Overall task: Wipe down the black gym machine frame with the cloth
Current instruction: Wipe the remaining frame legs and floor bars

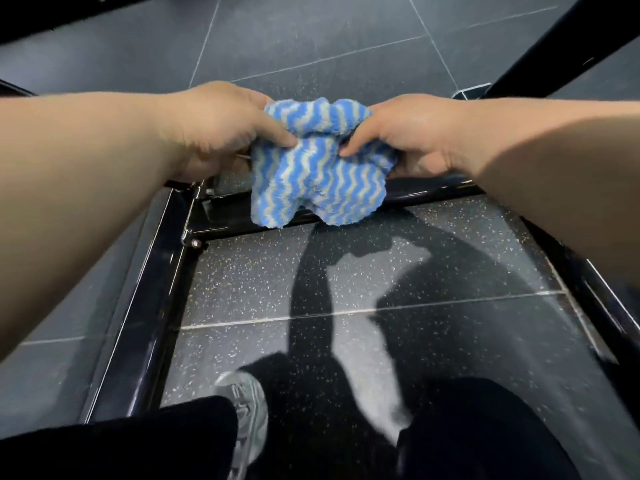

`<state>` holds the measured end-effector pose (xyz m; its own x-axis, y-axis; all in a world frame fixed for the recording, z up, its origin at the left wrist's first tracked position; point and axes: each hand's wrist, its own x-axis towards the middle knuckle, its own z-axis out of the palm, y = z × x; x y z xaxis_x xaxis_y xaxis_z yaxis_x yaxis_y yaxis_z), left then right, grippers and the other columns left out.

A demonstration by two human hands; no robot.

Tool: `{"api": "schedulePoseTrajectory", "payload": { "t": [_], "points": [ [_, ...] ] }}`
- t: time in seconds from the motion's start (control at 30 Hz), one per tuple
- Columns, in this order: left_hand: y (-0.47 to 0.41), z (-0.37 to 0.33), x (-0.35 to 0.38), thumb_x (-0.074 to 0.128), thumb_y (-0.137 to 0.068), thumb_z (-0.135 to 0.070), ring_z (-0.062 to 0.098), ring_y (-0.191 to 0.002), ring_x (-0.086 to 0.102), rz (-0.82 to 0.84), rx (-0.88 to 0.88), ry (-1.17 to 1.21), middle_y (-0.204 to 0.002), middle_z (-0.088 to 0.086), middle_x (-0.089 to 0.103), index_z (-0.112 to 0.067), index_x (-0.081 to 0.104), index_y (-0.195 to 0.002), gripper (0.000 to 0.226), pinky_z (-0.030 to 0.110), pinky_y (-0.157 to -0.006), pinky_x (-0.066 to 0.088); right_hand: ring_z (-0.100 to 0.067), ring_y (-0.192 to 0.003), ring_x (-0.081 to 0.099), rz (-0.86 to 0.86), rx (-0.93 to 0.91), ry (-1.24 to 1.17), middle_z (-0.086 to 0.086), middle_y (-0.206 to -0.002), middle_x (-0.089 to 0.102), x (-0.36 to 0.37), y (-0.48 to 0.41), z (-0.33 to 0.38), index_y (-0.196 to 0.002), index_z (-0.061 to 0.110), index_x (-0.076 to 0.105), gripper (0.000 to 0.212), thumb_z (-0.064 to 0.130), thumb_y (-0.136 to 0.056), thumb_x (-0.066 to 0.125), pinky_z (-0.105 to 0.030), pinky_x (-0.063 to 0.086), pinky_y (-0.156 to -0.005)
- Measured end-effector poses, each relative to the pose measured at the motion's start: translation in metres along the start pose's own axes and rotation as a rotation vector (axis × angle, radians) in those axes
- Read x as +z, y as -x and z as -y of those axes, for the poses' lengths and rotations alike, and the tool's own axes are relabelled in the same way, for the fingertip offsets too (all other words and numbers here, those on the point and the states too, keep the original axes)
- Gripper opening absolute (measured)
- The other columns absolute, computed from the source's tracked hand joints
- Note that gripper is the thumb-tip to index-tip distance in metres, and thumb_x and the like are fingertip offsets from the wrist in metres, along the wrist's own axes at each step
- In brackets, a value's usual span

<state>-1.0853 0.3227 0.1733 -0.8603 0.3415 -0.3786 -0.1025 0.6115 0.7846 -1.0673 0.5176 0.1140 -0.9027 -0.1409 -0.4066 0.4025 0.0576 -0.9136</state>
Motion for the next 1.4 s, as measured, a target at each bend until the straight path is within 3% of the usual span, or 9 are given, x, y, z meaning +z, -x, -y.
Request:
{"api": "schedulePoseTrajectory", "payload": {
  "t": [0.33,0.43,0.5,0.63,0.7,0.9,1.07,1.17,1.4],
  "points": [
    [-0.035,0.089,-0.001,0.066,-0.084,-0.022,0.017,-0.1,0.069,0.028,0.019,0.283,-0.109,0.003,0.072,-0.025,0.062,-0.12,0.036,0.042,-0.095,0.052,-0.02,-0.09,0.072,-0.062,0.173,-0.014,-0.007,-0.102,0.074,0.033,-0.024,-0.045,-0.114,0.006,0.065,0.029,0.006,-0.085,0.067,-0.037,0.059,-0.078],
    [-0.041,0.135,-0.015,0.085,-0.05,-0.03,0.031,-0.113,0.062,0.033,-0.061,0.283,-0.113,0.015,0.069,-0.008,0.069,-0.11,0.066,0.053,-0.105,0.041,-0.023,-0.09,0.068,-0.131,0.232,0.218,-0.011,-0.115,0.069,0.058,-0.038,-0.051,-0.117,0.006,0.066,0.063,0.026,-0.06,0.084,-0.036,0.055,-0.061],
    [-0.044,0.155,-0.022,0.084,-0.058,-0.015,0.028,-0.109,0.065,0.051,-0.057,0.229,-0.11,0.015,0.07,-0.01,0.071,-0.1,0.044,0.048,-0.101,0.046,-0.023,-0.082,0.065,-0.189,0.238,0.391,-0.009,-0.114,0.069,0.068,-0.047,-0.049,-0.114,0.005,0.066,0.087,0.038,-0.037,0.09,-0.032,0.046,-0.047],
    [-0.059,0.181,-0.033,0.086,-0.051,-0.036,0.026,-0.103,0.066,0.008,-0.09,0.164,-0.106,0.009,0.072,-0.024,0.073,-0.082,0.035,0.044,-0.098,0.047,-0.018,-0.077,0.071,-0.222,0.175,0.43,-0.009,-0.089,0.064,0.09,-0.058,-0.028,-0.079,0.014,0.061,0.019,0.015,-0.072,0.078,-0.037,0.061,-0.069],
    [-0.068,0.195,-0.03,0.081,-0.044,-0.057,0.028,-0.084,0.062,0.007,-0.124,0.106,-0.093,0.011,0.068,-0.025,0.069,-0.076,0.046,0.036,-0.078,0.045,-0.028,-0.098,0.068,-0.264,0.192,0.403,-0.013,-0.095,0.064,0.098,-0.055,-0.023,-0.072,0.015,0.058,0.023,0.008,-0.067,0.079,-0.051,0.053,-0.087],
    [-0.055,0.182,-0.012,0.072,-0.065,-0.055,0.012,-0.056,0.058,-0.019,-0.208,0.178,-0.095,0.009,0.07,-0.019,0.068,-0.1,0.051,0.021,-0.041,0.038,-0.026,-0.083,0.072,-0.242,0.267,0.171,-0.014,-0.097,0.072,0.075,-0.074,-0.04,-0.086,0.007,0.062,0.017,-0.006,-0.078,0.068,-0.045,0.059,-0.077],
    [-0.042,0.166,0.031,0.06,-0.093,-0.027,0.007,-0.061,0.07,-0.062,-0.239,0.396,-0.102,0.009,0.072,-0.008,0.061,-0.116,0.03,0.019,-0.048,0.053,-0.015,-0.079,0.069,-0.226,0.151,0.115,-0.004,-0.106,0.068,0.054,-0.082,-0.077,-0.109,0.016,0.063,0.021,0.01,-0.088,0.065,-0.029,0.058,-0.063],
    [-0.045,0.157,0.066,0.059,-0.094,-0.018,0.016,-0.091,0.072,-0.077,-0.201,0.487,-0.106,0.004,0.073,-0.008,0.059,-0.124,0.032,0.034,-0.076,0.058,-0.019,-0.087,0.066,-0.024,0.233,0.211,-0.002,-0.117,0.061,0.056,-0.057,-0.099,-0.13,0.006,0.053,0.039,0.02,-0.094,0.058,-0.032,0.057,-0.069],
    [-0.006,0.145,0.116,0.042,-0.095,-0.022,0.021,-0.082,0.072,0.142,-0.372,0.619,-0.093,0.005,0.075,-0.014,0.064,-0.099,0.024,0.034,-0.075,0.057,-0.027,-0.084,0.071,-0.382,0.409,-0.023,-0.014,-0.101,0.07,0.02,0.024,-0.15,-0.096,0.002,0.067,0.016,-0.001,-0.08,0.064,-0.043,0.059,-0.076]
  ]
}}
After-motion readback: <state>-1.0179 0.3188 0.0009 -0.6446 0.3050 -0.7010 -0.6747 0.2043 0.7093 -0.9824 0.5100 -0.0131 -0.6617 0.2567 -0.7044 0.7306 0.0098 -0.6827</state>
